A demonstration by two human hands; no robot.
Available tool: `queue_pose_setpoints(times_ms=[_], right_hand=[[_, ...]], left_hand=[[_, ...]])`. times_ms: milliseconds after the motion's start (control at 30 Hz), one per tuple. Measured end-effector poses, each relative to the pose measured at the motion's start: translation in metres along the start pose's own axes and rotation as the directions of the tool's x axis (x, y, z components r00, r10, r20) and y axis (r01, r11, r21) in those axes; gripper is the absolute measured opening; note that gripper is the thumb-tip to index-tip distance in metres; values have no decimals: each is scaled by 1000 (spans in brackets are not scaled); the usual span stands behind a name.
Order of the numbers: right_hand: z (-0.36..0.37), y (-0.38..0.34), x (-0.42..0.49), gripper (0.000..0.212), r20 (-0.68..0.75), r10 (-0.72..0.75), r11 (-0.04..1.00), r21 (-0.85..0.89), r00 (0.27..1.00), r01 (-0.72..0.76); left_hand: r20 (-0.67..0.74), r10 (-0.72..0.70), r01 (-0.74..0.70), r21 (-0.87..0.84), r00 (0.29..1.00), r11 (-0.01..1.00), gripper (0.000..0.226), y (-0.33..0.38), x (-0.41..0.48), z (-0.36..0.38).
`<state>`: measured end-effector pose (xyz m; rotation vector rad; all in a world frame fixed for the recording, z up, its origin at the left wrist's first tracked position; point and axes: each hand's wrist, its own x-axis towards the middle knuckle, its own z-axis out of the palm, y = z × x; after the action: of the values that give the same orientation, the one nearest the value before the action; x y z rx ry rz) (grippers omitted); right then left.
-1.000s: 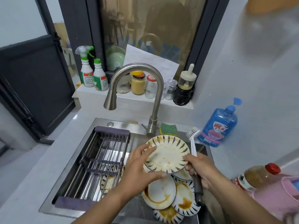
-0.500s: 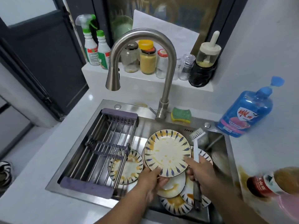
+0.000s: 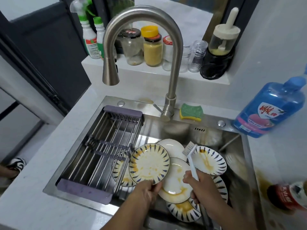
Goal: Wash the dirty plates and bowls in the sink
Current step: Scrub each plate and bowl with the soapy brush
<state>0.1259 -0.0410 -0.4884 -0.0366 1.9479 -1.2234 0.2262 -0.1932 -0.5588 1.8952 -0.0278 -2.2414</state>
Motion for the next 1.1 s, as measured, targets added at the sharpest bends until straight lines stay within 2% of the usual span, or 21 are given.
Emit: queue_pose_setpoints(times_ms=[167,533,667,967,1100], right_hand=[[2,5,0,10,21,-14,1000,-25,1000,14],[1,16,5,18,41,-14,1000,-22,999,15],[1,12,3,20,102,-42,999,-20,994,44],[-8,-11,8,17,187,-96,988,141,978,70],[-12,-16,8,21,177,-127,983,157,976,99]], left_hand=[[-64,-27,22,-73,998,997,38,4,22,-11],[-92,-26,-4,-315,995,949,36,25,39,-19],[-86,-49,23,-274,995,961,16,28,41,-19],[-114,-46,20,-222,992,975,30,34,51,-19],[-150,13,-38,-165,989,986,18,28,49,-17]])
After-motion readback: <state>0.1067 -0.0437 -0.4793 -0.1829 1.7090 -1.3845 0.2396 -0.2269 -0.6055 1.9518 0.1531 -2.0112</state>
